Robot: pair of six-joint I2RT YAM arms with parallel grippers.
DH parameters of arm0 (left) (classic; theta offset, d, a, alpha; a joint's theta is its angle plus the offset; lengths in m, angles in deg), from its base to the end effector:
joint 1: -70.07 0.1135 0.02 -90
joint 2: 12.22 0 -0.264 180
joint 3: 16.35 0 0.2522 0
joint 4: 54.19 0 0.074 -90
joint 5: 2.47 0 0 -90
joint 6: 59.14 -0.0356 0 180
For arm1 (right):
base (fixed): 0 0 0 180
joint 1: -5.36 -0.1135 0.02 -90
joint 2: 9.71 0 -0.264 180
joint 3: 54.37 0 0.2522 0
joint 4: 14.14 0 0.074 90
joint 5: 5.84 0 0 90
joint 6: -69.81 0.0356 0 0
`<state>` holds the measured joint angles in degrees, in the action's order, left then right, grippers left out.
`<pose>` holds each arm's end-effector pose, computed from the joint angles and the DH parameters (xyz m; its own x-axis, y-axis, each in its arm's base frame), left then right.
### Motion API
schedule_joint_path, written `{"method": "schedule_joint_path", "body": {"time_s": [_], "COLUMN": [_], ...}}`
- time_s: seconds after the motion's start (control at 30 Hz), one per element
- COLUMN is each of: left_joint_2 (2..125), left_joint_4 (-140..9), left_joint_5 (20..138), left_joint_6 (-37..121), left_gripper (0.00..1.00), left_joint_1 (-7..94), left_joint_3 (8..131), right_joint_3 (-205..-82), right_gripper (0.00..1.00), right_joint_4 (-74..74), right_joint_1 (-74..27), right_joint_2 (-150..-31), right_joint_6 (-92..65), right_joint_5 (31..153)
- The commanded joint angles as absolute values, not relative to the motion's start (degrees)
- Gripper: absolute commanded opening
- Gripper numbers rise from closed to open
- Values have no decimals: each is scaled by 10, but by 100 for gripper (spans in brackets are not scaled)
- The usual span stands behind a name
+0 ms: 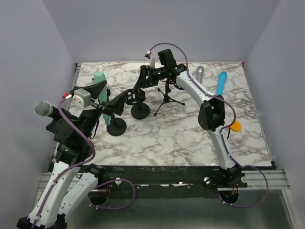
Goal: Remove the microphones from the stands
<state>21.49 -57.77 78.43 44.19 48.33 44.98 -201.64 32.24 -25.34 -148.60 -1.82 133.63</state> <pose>0.1127 -0.0510 0.4214 0.2529 -0.3460 -0.9035 0.5737 0.8056 -0.1479 0.4548 0.3015 0.2640 -0.7693 -0.2186 -0.6004 -0.6368 0.3392 0.6924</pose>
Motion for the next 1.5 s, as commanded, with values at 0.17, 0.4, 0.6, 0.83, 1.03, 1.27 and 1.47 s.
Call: {"method": "schedule_joint_path", "body": {"time_s": [0.17, 0.4, 0.6, 0.83, 1.03, 1.27, 1.47], "left_joint_2": [223, 202, 183, 174, 235, 321, 352], "left_joint_4": [-582, -590, -749, -996, -1073, -1047, -991], "left_joint_5": [755, 792, 882, 968, 1042, 1144, 1159], "left_joint_6": [456, 439, 491, 523, 508, 486, 447], "left_gripper": [99, 99, 99, 99, 99, 99, 96], "left_joint_1": [486, 480, 481, 482, 482, 481, 481], "left_joint_3": [470, 473, 547, 639, 668, 668, 658], "right_joint_3": [-2054, -1919, -1759, -1634, -1539, -1476, -1456], "right_gripper": [100, 100, 100, 100, 100, 100, 100], "right_joint_4": [350, 335, 260, 167, 108, 128, 146], "right_joint_1": [-257, -273, -328, -422, -468, -468, -468], "right_joint_2": [-1400, -1255, -1136, -1041, -974, -883, -829], "right_joint_6": [71, 100, 154, 158, 143, 105, 83], "right_joint_5": [1135, 951, 879, 815, 828, 764, 708]}}
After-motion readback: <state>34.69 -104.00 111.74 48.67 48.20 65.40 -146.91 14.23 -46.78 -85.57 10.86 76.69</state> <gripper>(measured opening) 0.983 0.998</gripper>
